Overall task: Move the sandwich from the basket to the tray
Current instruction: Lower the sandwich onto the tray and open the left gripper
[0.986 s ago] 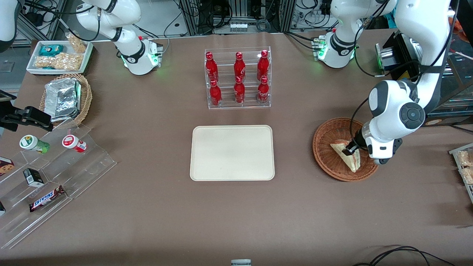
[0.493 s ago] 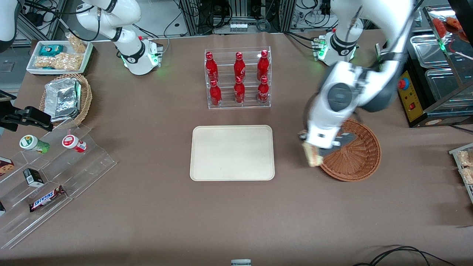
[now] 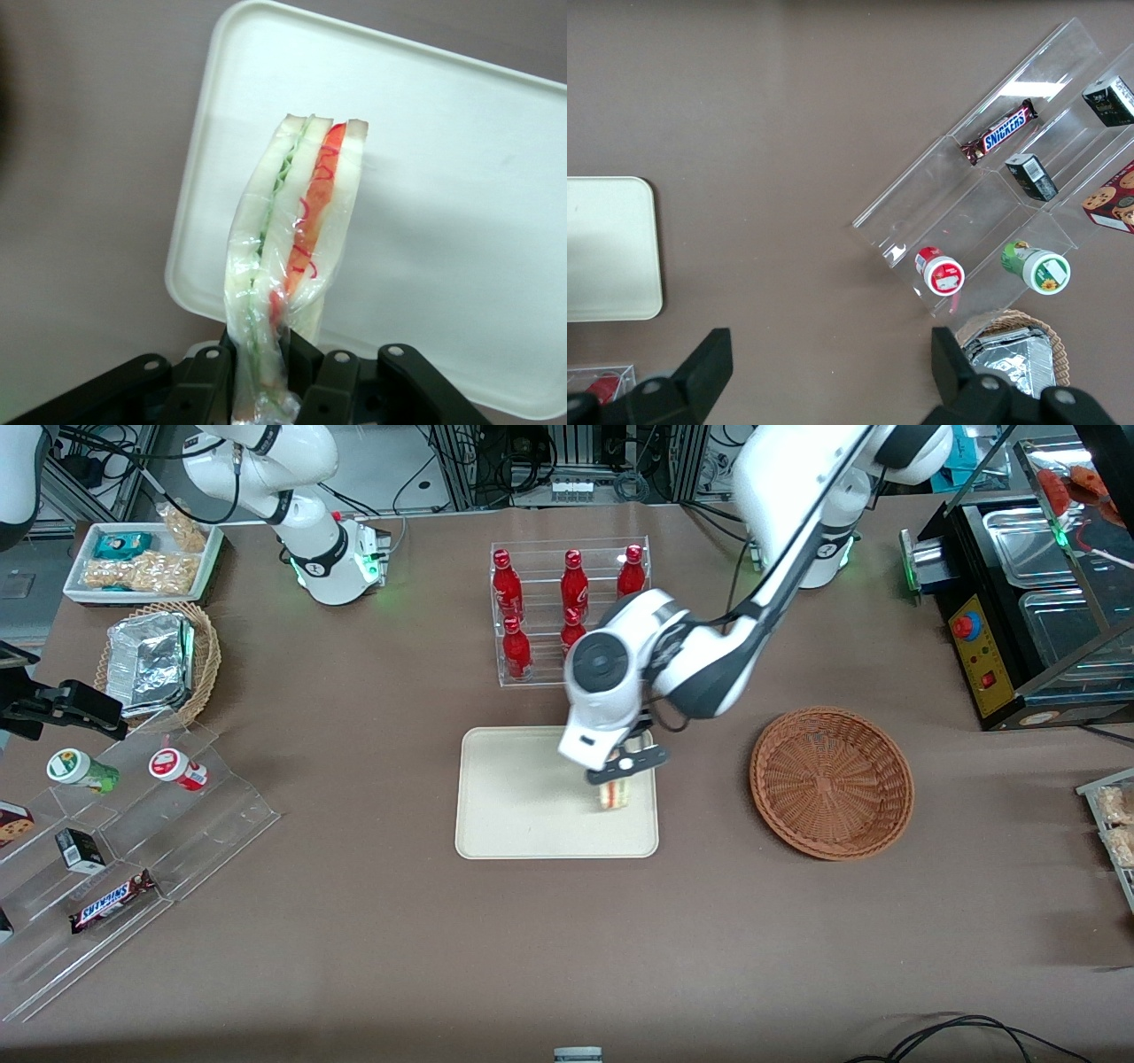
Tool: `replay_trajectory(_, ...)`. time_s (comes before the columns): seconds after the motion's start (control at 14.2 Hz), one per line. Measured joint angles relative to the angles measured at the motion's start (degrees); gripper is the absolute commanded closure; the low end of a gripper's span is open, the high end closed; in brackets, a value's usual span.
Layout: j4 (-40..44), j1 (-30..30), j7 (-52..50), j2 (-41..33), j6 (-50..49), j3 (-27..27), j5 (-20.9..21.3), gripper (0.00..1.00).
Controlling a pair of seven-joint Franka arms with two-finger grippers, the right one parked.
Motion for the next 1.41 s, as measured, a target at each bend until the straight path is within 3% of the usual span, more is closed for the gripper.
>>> replay_trajectory(0.35, 11.9, -3.3, -0.7, 10.1, -1.2, 0.1, 0.0, 0.86)
replay_trajectory(0.42, 12.9, -3.8, -0.8, 11.1, -1.2, 0.1, 0.0, 0.80)
replay_trajectory(0.56, 14.4, -4.2, -0.8, 12.7, -1.1, 0.1, 0.1, 0.29)
replay_trajectory(0.63, 14.9, -4.2, -0.8, 13.2, -0.8, 0.1, 0.1, 0.13)
replay_trajectory(0.85, 15.5, -4.2, -0.7, 13.9, -0.5, 0.3, 2.1, 0.00)
replay_trajectory(1.06, 15.7, -4.3, -0.7, 14.7, 0.2, 0.3, 4.1, 0.00)
replay_trajectory(1.41, 18.8, -2.1, -0.7, 12.1, -4.5, 1.0, 4.0, 0.00)
